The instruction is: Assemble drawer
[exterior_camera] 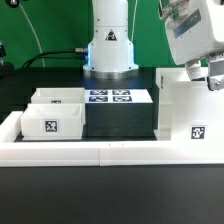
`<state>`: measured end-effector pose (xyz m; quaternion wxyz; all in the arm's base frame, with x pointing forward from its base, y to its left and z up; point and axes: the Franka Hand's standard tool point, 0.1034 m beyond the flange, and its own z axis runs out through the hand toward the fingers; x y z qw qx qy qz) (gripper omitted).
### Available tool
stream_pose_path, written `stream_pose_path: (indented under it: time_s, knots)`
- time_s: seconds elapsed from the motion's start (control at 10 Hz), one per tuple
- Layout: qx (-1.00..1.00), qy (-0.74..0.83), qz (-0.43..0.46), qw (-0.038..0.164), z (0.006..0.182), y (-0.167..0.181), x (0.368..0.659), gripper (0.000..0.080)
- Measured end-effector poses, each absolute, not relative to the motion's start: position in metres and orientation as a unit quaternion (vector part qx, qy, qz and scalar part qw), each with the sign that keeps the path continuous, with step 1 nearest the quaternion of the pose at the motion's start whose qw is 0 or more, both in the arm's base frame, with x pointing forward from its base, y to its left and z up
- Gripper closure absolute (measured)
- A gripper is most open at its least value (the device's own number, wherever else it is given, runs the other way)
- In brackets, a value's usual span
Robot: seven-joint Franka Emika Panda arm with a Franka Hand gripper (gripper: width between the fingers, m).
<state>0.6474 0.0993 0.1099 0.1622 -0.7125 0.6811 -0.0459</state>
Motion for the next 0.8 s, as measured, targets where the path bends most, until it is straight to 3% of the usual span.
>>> stream_pose_path:
  time_s: [0.4,0.8]
  knots:
    - [-0.773,0.608,-0.061,0.167,0.141,0.091,0.618,0.015]
    - [-0.825,0.537,-0.075,0.16,0.14,0.091,0.618,0.015]
